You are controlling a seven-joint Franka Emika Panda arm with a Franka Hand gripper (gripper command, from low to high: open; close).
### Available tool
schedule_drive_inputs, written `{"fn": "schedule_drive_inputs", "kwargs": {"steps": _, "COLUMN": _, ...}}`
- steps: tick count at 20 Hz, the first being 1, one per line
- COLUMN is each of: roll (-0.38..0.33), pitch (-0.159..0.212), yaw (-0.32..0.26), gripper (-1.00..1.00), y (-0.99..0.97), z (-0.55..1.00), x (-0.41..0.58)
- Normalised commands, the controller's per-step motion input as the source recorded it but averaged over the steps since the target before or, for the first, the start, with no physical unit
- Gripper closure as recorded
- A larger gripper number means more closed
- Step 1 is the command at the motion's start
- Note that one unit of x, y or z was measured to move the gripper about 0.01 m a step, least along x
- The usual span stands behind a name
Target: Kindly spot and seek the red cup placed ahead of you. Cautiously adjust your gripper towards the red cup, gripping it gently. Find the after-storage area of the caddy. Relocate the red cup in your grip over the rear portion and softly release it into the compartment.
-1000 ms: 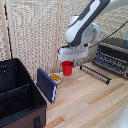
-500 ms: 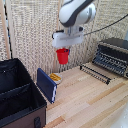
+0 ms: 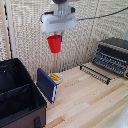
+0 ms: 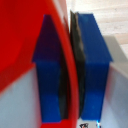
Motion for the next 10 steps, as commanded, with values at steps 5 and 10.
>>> {"fn": "schedule_drive_inputs", "kwargs": {"steps": 5, "roll": -0.017, "pitch": 0.013, "yaw": 0.001, "gripper": 1.00, "y": 0.79, "z": 0.43, "x": 0.537}}
{"fn": "schedule_drive_inputs", "kwargs": {"steps": 10, "roll": -0.026, "pitch": 0.000, "yaw": -0.002, "gripper": 1.00, "y": 0.88, "z": 0.21, "x": 0.397}}
